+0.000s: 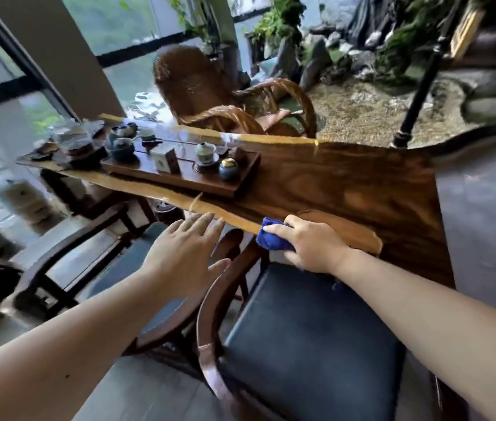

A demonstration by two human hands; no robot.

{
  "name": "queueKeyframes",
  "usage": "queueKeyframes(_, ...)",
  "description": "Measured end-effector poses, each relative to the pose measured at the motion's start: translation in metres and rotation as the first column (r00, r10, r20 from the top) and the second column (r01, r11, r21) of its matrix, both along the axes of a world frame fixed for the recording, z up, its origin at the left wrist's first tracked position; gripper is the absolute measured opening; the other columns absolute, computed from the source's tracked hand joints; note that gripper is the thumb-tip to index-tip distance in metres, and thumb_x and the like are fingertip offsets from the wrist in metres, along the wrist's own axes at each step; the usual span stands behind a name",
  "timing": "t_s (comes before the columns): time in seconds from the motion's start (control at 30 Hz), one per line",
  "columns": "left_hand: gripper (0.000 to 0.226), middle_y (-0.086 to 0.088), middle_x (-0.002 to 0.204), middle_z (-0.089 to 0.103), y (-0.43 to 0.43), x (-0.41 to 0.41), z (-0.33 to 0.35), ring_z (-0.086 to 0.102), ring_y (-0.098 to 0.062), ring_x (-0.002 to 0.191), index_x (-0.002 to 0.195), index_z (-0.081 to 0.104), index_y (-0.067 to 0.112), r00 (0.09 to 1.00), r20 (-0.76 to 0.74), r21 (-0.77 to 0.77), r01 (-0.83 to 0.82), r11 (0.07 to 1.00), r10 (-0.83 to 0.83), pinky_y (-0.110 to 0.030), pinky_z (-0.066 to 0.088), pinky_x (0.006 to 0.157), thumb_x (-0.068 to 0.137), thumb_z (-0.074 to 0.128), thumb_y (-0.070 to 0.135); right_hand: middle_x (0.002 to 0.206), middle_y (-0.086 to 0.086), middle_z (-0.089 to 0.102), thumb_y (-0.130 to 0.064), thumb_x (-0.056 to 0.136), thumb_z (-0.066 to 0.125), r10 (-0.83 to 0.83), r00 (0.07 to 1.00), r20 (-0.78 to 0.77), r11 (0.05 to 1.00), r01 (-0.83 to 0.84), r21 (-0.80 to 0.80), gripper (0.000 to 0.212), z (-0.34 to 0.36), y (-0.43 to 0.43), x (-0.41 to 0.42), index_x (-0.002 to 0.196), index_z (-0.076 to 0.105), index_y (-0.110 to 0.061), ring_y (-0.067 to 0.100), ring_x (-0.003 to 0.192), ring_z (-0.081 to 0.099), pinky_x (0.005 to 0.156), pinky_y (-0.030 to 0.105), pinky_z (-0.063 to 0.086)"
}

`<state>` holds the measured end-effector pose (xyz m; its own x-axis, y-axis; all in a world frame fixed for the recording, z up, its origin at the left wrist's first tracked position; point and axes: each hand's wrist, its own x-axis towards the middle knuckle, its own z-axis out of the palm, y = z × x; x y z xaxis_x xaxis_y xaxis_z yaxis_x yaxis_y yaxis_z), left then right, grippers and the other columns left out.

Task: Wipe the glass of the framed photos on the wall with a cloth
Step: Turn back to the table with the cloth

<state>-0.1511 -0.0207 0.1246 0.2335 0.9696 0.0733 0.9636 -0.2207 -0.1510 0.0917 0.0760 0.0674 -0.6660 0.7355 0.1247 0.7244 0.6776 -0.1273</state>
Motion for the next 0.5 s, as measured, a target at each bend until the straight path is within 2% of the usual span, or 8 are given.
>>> queueKeyframes(0.13, 0.08, -0.007, 0.155, 0.027, 0.051, 0.031, -0.029, 0.017, -0.022, 0.143, 0.148, 0.019, 0.019, 0.997, 0.068, -0.037, 0.044, 0.998, -0.041, -0.037, 0.016, 0.115, 0.085, 0.036, 0.065, 0.111, 0.003, 0.051, -0.029, 0.079, 0.057, -0.108, 0.992, 0.07, 0.992, 0.112, -0.05, 0.059, -0.046, 0.055, 0.043, 0.135, 0.041, -0.038, 0.032, 0.081, 0.059, 0.057, 0.034, 0.041)
queueKeyframes(0.27, 0.078, -0.006, 0.155, 0.026, 0.093, 0.052, -0.069, 0.017, -0.022, 0.142, 0.148, 0.018, 0.02, 0.992, 0.114, -0.083, 0.067, 0.994, -0.058, -0.036, 0.016, 0.115, 0.086, 0.038, 0.063, 0.114, 0.004, 0.05, -0.031, 0.082, 0.054, -0.132, 0.969, 0.208, 0.988, 0.146, -0.055, 0.057, -0.092, 0.106, 0.072, 0.136, 0.035, -0.039, 0.028, 0.087, 0.058, 0.057, 0.032, 0.039)
queueKeyframes(0.4, 0.079, -0.006, 0.155, 0.027, 0.12, 0.06, -0.107, 0.019, -0.023, 0.142, 0.148, 0.018, 0.019, 0.991, 0.123, -0.151, 0.067, 0.986, -0.049, -0.039, 0.019, 0.114, 0.086, 0.038, 0.063, 0.108, 0.003, 0.048, -0.03, 0.084, 0.052, -0.189, 0.948, 0.255, 0.975, 0.213, -0.069, 0.056, -0.133, 0.145, 0.082, 0.136, 0.033, -0.038, 0.021, 0.067, 0.044, 0.053, 0.03, 0.032)
queueKeyframes(0.5, 0.079, -0.006, 0.154, 0.03, 0.132, 0.056, -0.13, 0.021, -0.023, 0.141, 0.147, 0.019, 0.019, 0.99, 0.142, -0.184, 0.052, 0.982, -0.026, -0.041, 0.024, 0.113, 0.085, 0.039, 0.063, 0.107, 0.003, 0.047, -0.029, 0.084, 0.052, -0.203, 0.945, 0.258, 0.971, 0.229, -0.075, 0.054, -0.164, 0.165, 0.083, 0.135, 0.035, -0.036, 0.022, 0.073, 0.047, 0.054, 0.03, 0.031)
